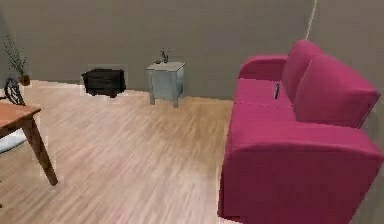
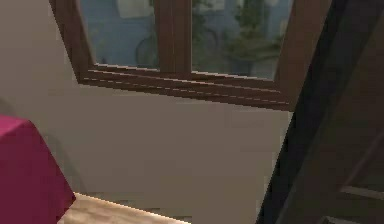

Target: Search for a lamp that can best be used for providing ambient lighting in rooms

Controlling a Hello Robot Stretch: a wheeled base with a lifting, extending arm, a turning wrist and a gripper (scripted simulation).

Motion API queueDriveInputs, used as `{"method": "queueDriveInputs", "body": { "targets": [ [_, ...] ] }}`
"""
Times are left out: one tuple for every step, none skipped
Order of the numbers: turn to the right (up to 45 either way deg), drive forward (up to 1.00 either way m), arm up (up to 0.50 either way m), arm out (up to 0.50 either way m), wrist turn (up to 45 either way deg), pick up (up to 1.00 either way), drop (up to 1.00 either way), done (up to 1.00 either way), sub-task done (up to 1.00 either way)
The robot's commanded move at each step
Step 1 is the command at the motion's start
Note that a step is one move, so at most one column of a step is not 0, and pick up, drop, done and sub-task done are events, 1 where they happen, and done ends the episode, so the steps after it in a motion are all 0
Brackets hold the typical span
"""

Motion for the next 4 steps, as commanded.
{"method": "queueDriveInputs", "body": {
  "targets": [
    [-6.0,0.0,0.0,0.0,0.0,0.0,0.0,0.0,0.0],
    [0.0,0.8,0.0,0.0,0.0,0.0,0.0,0.0,0.0],
    [-45.0,0.0,0.0,0.0,0.0,0.0,0.0,0.0,0.0],
    [-36.0,0.0,0.0,0.0,0.0,0.0,0.0,0.0,0.0]
  ]
}}
